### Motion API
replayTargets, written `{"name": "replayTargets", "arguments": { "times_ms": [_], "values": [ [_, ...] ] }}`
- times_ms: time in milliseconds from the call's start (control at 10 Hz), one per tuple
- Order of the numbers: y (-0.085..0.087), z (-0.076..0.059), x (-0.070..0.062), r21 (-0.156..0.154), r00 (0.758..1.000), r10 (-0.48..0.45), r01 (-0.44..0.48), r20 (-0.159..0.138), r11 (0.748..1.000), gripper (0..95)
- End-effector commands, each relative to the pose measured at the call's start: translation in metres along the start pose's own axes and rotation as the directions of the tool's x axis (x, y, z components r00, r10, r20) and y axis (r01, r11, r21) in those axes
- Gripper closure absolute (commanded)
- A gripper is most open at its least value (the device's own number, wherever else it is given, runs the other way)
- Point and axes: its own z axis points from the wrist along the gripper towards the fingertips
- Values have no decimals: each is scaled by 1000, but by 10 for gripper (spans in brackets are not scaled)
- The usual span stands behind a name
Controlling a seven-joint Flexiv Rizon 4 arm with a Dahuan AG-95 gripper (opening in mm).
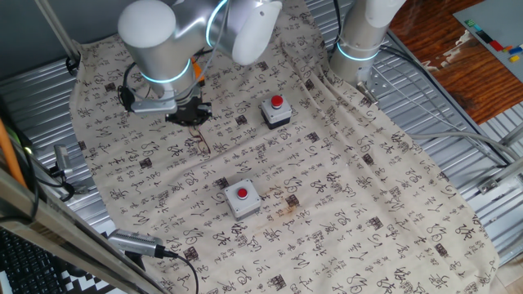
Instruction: Unfold the leg of the glasses (with one hand)
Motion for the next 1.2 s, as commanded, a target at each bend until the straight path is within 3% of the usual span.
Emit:
{"name": "replayTargets", "arguments": {
  "times_ms": [100,1200],
  "values": [
    [-1,1,3,0,1000,-6,6,-1,1000,950],
    [-4,3,23,10,999,-40,40,-22,999,950]
  ]
}}
